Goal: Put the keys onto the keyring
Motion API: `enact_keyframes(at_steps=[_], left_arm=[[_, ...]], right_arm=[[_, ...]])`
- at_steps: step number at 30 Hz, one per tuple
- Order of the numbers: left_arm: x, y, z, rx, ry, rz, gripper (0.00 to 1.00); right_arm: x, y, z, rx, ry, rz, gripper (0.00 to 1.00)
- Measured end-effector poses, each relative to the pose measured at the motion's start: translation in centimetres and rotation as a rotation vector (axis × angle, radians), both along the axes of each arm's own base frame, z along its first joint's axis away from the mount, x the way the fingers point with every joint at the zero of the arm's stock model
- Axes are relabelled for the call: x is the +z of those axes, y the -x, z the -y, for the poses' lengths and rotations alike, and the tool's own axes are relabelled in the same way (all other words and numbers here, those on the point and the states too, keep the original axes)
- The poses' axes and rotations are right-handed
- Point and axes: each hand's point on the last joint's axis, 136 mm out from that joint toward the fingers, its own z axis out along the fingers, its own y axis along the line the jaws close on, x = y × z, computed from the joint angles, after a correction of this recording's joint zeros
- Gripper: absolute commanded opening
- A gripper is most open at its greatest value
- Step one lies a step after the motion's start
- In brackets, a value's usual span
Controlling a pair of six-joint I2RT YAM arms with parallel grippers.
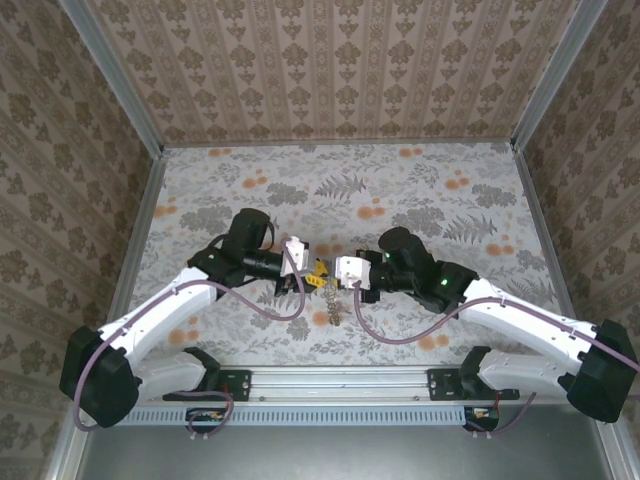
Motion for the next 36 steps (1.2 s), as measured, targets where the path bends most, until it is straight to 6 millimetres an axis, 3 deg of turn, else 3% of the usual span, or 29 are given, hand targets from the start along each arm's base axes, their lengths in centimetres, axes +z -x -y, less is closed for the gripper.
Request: enact_keyframes(at_steps=[17, 19, 23, 26, 28, 30, 36], left_arm=[[0.8, -0.4, 0.9, 0.023, 0.026, 0.012, 0.21], [1.0, -0.5, 1.0, 0.028, 0.031, 0.016, 0.1], [1.1, -0.8, 1.0, 0.039, 0.033, 0.026, 0.0], [0.9, -0.9, 1.0, 0.043, 0.028, 0.029, 0.0], [0.9, -0.8, 1.1, 0.04, 0.027, 0.032, 0.0], [1.1, -0.7, 1.1, 0.039, 0.033, 0.04, 0.0], [2.4, -1.1, 0.8, 0.052, 0.119, 0.024, 0.0]], right_arm=[[-0.2, -0.8, 0.0, -0.057, -0.007, -0.023, 0.0], [-0.1, -0.9, -0.1, -0.059, -0.014, -0.02, 0.0], [-0.1, -0.9, -0.1, -0.067, -0.026, -0.024, 0.0], [-0.2, -0.9, -0.1, -0.07, -0.04, -0.023, 0.0], [-0.2, -0.8, 0.0, -0.07, -0.053, -0.015, 0.15], [-0.1, -0.7, 0.2, -0.071, -0.074, -0.01, 0.23], [1.0, -0.6, 1.7, -0.085, -0.166, 0.032, 0.26]])
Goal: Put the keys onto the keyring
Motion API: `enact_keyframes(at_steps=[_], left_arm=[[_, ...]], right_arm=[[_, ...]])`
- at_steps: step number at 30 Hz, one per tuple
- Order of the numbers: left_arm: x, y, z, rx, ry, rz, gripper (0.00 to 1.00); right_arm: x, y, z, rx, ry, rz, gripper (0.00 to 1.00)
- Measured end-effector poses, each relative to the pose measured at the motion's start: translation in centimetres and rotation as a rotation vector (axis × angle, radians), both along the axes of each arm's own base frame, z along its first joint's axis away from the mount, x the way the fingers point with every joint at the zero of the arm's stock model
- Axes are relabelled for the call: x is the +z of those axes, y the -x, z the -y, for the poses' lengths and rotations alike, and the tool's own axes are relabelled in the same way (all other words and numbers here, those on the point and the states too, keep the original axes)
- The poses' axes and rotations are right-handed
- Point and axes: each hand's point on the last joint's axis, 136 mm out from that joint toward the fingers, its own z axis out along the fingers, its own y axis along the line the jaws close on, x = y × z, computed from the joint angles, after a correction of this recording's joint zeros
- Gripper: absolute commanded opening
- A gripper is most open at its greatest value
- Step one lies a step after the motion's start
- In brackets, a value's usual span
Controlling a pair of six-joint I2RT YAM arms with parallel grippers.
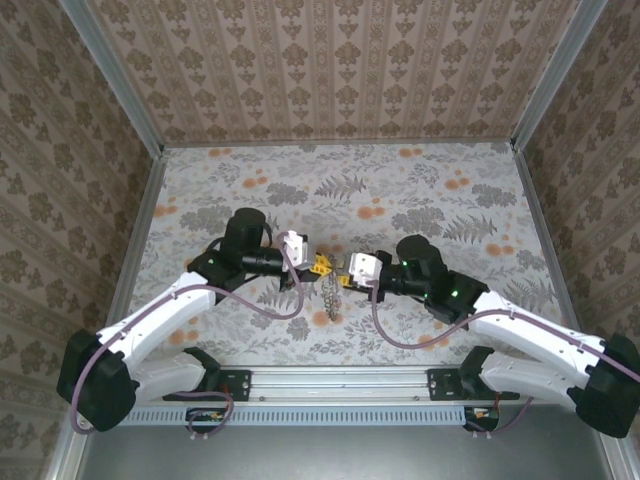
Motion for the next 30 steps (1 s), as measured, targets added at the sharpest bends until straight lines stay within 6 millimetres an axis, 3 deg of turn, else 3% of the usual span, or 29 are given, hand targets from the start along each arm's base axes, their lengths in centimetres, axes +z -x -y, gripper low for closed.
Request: enact_keyframes(at_steps=[8, 16, 21, 26, 30], left_arm=[[2.7, 0.6, 0.3, -0.074, 0.122, 0.002, 0.0], [2.8, 1.1, 0.5, -0.117, 0.136, -0.022, 0.0], [2.7, 1.0, 0.5, -0.116, 0.135, -0.024, 0.0], [2.7, 0.9, 0.5, -0.103, 0.131, -0.045, 0.0], [2.8, 0.6, 0.6, -0.081, 0.13, -0.072, 0.0]], right_arm=[[0.8, 0.5, 0.0, 0.032, -0.081, 0.019, 0.26], [2.7, 0.0, 0.1, 0.019, -0.139, 0.066, 0.3], [3.4, 0.3, 0.2, 0.03, -0.16, 0.079, 0.17], [2.7, 0.6, -0.2, 0.061, -0.143, 0.06, 0.04], [2.2, 0.5, -0.5, 0.072, -0.132, 0.05, 0.0]])
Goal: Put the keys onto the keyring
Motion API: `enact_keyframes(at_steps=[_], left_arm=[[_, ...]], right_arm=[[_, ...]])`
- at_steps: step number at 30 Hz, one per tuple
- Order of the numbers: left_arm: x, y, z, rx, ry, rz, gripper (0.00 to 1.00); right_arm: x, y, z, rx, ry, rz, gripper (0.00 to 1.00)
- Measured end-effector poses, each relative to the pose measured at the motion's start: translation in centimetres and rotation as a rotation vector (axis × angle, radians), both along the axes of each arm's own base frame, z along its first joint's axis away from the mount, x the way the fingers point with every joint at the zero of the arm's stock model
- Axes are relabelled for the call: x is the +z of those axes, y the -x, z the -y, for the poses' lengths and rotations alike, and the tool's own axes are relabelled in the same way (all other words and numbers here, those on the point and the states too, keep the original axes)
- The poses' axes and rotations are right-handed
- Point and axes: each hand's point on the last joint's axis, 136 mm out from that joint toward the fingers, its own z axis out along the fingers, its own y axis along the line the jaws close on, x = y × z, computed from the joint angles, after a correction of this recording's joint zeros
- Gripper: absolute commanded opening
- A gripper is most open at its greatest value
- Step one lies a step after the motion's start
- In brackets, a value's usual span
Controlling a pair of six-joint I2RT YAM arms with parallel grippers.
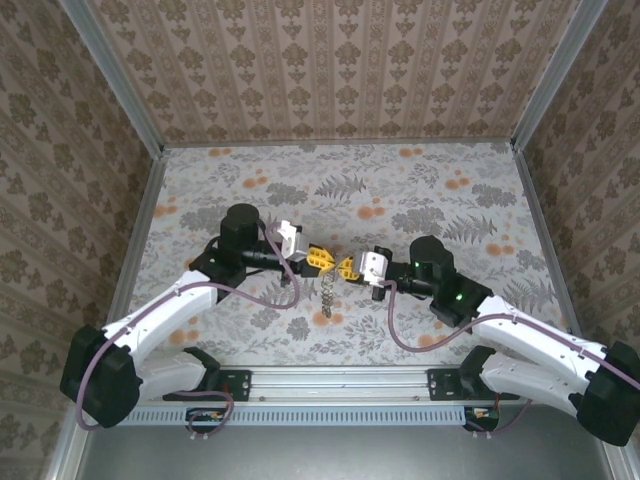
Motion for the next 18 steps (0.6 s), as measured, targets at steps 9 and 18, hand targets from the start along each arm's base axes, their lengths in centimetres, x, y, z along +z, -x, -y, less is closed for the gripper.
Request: enact_keyframes(at_steps=[9, 18], left_arm=[[-0.4, -1.0, 0.7, 0.051, 0.028, -0.085, 0.0], [0.3, -1.5, 1.3, 0.081, 0.063, -0.067, 0.0]], right_arm=[[-0.8, -0.8, -0.6, -0.023, 0.021, 0.011, 0.07], [-0.5, -1.5, -0.4, -0.058, -0.039, 0.015, 0.21]])
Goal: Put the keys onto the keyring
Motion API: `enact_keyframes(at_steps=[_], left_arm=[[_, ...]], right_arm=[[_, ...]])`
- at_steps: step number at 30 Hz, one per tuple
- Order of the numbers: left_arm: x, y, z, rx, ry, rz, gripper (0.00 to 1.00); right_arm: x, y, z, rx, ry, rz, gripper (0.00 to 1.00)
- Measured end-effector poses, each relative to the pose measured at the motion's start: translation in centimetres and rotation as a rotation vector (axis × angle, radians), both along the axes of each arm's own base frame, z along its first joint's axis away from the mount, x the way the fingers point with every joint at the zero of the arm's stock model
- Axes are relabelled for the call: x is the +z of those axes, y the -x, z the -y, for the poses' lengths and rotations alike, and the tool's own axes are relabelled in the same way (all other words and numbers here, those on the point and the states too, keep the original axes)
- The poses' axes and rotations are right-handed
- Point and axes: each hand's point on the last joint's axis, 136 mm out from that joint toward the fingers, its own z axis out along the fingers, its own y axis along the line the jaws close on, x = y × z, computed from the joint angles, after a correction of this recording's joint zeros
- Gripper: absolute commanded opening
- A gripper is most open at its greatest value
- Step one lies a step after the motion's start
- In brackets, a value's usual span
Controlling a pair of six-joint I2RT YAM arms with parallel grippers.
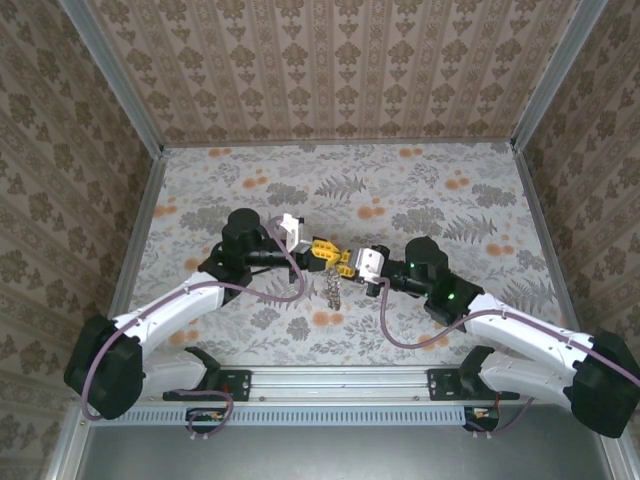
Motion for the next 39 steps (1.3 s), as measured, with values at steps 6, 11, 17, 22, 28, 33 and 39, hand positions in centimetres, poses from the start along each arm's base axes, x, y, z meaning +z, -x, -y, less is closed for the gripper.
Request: enact_keyframes(at_steps=[6, 11, 17, 22, 28, 33, 39], left_arm=[[0.1, 0.2, 0.1, -0.004, 0.008, 0.017, 0.0], [0.1, 0.3, 0.1, -0.013, 0.01, 0.035, 0.0], [0.1, 0.6, 0.1, -0.03, 0.014, 0.06, 0.0], [0.1, 0.6, 0.1, -0.035, 0.016, 0.082, 0.0], [0.1, 0.7, 0.0, -0.042, 0.019, 0.11, 0.0], [0.0, 0.8, 0.0, -0.045, 0.019, 0.142, 0.0], [-1.2, 0.8, -0.3, -0.032, -0.06, 0.135, 0.07]], right_arm=[[0.8, 0.3, 1.0, 0.005, -0.08, -0.024, 0.25], [1.8, 0.5, 1.4, 0.028, -0.142, -0.056, 0.25], [1.7, 0.6, 1.2, 0.055, -0.172, -0.112, 0.25], [1.0, 0.3, 0.9, 0.065, -0.181, -0.167, 0.24], [1.3, 0.1, 0.5, 0.08, -0.218, -0.2, 0.16], [1.5, 0.1, 0.6, 0.092, -0.24, -0.232, 0.03], [0.3, 0.3, 0.6, 0.092, -0.148, -0.279, 0.0]])
